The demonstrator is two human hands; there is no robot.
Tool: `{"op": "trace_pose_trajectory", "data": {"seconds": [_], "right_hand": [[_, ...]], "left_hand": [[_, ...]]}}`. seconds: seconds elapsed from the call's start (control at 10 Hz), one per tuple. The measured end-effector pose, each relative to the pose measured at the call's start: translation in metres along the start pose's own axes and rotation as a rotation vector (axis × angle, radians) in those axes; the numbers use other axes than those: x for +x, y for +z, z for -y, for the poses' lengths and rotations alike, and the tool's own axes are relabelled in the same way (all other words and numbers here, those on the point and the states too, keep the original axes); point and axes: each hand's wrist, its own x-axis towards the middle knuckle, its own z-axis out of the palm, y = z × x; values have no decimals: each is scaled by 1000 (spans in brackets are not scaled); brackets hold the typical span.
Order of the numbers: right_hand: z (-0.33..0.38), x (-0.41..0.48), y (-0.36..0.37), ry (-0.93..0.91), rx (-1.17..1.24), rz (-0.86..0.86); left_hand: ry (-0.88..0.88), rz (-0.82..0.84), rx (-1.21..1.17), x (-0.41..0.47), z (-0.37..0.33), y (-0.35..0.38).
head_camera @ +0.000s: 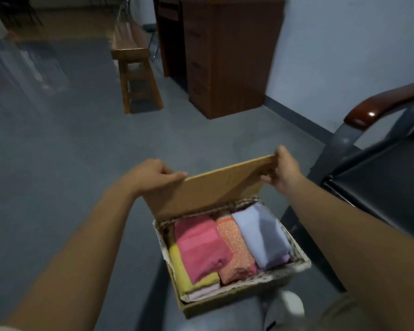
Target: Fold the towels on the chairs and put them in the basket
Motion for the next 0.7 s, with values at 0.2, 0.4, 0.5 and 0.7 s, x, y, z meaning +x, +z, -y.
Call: {"op": "trace_pose_trajectory", "data": {"seconds": [0.2, 0.4, 0.5, 0.7], "right_hand": [[-44, -9, -50, 32, -222, -243], [-96, -29, -91, 67, -875, -307], [-125, -32, -104, 130, -1133, -135], [-140, -19, -111, 25, -1375, -6]], "left_hand": [[133, 319, 10, 0, -44, 79], [216, 439, 43, -7, -53, 183], [177, 453, 205, -12, -50, 219], [145, 253, 269, -5, -80, 231]]}}
